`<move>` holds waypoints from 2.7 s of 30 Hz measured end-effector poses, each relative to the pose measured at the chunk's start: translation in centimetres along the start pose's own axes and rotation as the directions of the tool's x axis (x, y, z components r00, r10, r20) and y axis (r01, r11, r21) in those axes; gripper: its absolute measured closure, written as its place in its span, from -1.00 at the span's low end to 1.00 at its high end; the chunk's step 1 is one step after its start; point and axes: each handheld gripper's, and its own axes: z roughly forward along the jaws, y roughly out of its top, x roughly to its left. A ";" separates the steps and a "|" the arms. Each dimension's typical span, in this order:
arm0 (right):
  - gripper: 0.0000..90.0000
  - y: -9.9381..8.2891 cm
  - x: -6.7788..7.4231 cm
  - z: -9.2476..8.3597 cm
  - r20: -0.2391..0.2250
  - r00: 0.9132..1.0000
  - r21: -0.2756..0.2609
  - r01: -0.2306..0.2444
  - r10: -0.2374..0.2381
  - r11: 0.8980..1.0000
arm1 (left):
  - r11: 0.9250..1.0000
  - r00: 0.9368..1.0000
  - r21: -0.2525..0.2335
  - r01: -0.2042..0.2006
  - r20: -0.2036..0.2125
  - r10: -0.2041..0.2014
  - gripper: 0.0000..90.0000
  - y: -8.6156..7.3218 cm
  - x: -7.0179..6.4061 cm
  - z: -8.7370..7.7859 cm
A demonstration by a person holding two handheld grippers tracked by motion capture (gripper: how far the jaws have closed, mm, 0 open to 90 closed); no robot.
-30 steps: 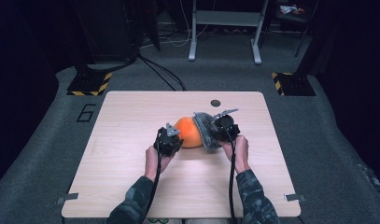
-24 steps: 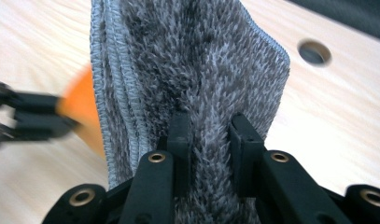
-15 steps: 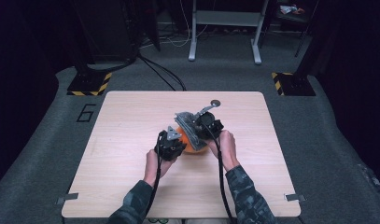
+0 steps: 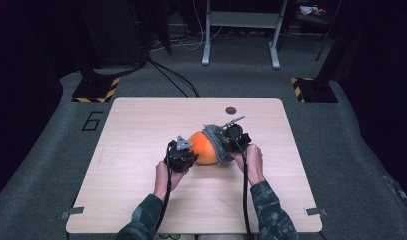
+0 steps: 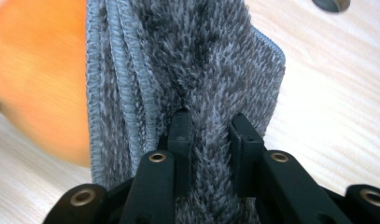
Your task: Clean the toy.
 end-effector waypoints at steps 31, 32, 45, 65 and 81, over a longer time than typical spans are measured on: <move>0.63 2.9 3.3 -1.9 -0.052 0.992 -0.064 0.109 -0.112 0.992 | 1.000 1.000 -0.017 -0.022 0.005 0.022 0.79 -0.1 0.0 0.0; 0.63 2.9 3.3 -1.6 -0.050 0.992 -0.061 0.112 -0.115 0.992 | 1.000 1.000 -0.014 -0.025 0.004 0.025 0.79 -0.1 0.1 0.0; 0.64 0.5 -0.2 -0.1 -0.026 1.000 0.009 -0.004 0.004 1.000 | 1.000 1.000 -0.019 -0.010 0.010 0.010 0.79 -0.1 0.1 0.1; 0.63 -1.1 -2.3 -0.6 -0.006 0.997 -0.017 -0.073 0.073 0.997 | 0.999 1.000 -0.047 -0.002 0.018 0.003 0.78 -0.2 0.4 0.1; 0.64 0.9 0.8 -0.4 -0.039 0.999 -0.040 0.011 -0.012 0.999 | 0.999 0.999 -0.035 0.002 -0.041 -0.004 0.14 -0.6 0.7 -0.2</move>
